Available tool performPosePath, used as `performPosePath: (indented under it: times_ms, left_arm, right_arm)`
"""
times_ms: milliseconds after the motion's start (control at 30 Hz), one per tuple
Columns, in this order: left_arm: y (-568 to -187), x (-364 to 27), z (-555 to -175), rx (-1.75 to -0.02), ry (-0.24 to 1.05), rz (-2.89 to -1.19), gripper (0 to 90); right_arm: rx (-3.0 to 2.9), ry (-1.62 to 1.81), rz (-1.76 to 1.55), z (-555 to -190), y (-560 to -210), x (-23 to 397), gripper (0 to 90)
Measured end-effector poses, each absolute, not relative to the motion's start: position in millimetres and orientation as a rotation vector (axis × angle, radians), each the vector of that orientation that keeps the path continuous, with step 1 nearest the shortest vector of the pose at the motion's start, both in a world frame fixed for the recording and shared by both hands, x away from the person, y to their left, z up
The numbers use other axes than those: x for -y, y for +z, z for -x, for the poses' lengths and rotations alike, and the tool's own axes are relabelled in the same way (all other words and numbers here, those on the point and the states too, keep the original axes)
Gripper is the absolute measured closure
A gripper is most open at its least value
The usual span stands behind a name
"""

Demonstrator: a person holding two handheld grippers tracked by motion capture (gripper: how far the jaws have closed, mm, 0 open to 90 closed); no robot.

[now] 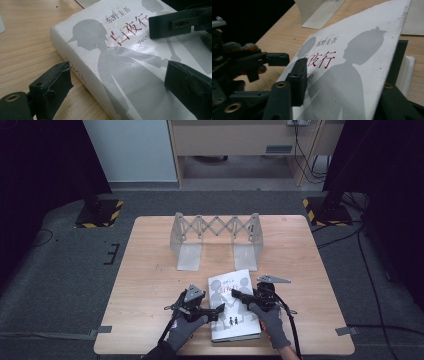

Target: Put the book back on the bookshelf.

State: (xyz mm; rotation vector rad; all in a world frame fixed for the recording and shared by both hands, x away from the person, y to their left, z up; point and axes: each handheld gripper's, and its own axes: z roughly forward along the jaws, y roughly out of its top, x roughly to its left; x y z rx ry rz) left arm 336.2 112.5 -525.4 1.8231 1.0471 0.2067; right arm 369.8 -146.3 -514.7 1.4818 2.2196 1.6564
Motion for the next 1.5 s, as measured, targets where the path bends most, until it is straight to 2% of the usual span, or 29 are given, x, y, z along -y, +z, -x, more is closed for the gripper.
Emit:
performPosePath:
  times_ms: [300,533,767,1300,1500]
  left_arm:
    - [-523,-118,-337,-1.045,0.155,-1.783,7.7]
    - [-520,-122,-337,-0.993,0.1,-1.744,0.0]
    - [-517,-123,-335,-0.965,0.11,-1.74,0.0]
    - [-530,-135,-348,-0.893,-0.155,-1.655,0.0]
    - [-532,-136,-349,-0.947,-0.198,-1.667,2.4]
  right_arm:
    - [-2.16,1.752,-1.486,-363,-501,148,70.5]
    - [-2.126,1.879,-1.345,-352,-490,148,74.9]
    - [-2.11,1.932,-1.279,-346,-484,149,76.4]
    - [-2.148,2.022,-1.18,-342,-476,152,79.1]
    - [-2.196,1.945,-1.201,-348,-477,151,75.2]
